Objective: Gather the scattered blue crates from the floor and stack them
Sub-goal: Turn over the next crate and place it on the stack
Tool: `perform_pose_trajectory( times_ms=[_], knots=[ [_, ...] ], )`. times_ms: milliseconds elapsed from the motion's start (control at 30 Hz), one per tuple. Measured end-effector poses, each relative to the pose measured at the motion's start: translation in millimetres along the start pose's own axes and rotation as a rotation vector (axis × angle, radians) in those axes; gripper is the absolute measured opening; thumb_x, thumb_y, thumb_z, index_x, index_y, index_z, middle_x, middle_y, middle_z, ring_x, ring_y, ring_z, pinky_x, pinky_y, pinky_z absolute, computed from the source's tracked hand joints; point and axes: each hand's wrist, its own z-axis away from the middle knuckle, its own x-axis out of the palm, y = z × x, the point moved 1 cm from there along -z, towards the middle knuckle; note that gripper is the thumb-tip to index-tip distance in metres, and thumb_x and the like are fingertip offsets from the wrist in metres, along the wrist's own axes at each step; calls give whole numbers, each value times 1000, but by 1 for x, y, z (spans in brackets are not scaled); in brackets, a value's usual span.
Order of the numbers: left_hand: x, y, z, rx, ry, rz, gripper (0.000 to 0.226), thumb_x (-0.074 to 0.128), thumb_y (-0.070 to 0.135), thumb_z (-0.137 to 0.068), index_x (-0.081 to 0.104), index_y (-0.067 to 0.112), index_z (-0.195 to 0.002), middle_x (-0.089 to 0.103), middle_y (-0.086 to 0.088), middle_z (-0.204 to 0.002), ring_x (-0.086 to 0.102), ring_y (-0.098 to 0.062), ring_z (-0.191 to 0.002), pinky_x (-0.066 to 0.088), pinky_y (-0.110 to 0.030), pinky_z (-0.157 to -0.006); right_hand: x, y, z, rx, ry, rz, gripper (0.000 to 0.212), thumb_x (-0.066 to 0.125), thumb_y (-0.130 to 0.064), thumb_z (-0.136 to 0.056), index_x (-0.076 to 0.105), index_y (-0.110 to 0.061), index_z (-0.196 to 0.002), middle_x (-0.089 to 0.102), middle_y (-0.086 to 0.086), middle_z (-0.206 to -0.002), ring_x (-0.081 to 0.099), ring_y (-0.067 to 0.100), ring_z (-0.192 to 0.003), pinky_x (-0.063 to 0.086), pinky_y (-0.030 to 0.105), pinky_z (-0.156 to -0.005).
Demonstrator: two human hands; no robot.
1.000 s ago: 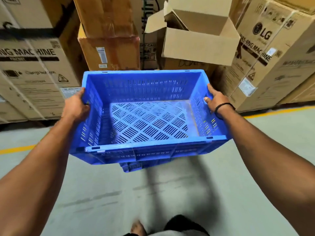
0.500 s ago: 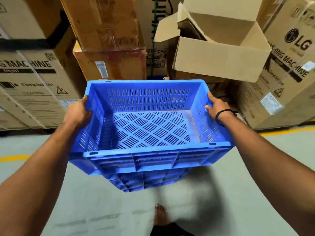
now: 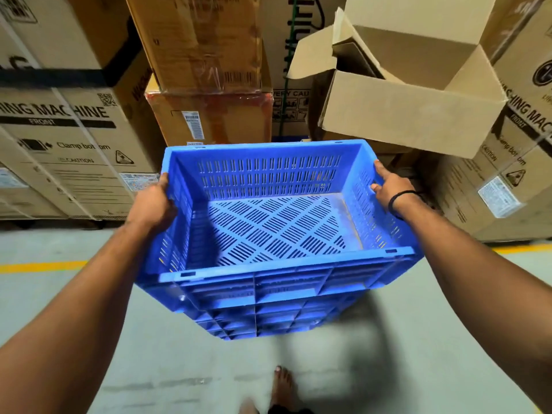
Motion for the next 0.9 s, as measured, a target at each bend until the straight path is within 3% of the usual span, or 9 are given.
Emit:
perform_pose_trajectory(
  times_ms=[267, 500, 700, 900],
  knots=[
    [-4, 5, -22, -16, -28, -21, 53, 49, 5, -86, 38, 2, -138, 56, -36, -116, 56, -48, -105, 46, -48, -90, 7, 11, 21, 51, 26, -4, 61, 45, -24, -98, 15, -39, -148, 47, 30, -133, 48, 41, -122, 38, 37, -102],
    [2, -3, -2, 8, 6, -13, 62, 48, 3, -87, 27, 3, -146, 53, -35, -123, 53, -48, -111, 43, -47, -95, 1, -4, 8, 23, -8, -23, 61, 45, -27, -97, 15, -42, -148, 46, 31, -132, 51, 40, -118, 40, 36, -100],
    [-9, 12, -28, -15, -29, -39, 47, 47, 8, -88, 42, 6, -135, 59, -31, -113, 58, -43, -100, 46, -41, -85, 11, 15, 15, 41, 22, -31, 62, 45, -25, -97, 14, -39, -148, 48, 29, -132, 50, 40, -119, 40, 37, -99],
    [6, 14, -15, 1, -6, -71, 60, 44, 9, -92, 22, 7, -148, 51, -34, -124, 53, -47, -109, 44, -45, -93, 6, 9, -11, 7, 6, -36, 63, 44, -25, -97, 13, -40, -148, 50, 29, -127, 53, 40, -114, 42, 36, -97]
  ],
)
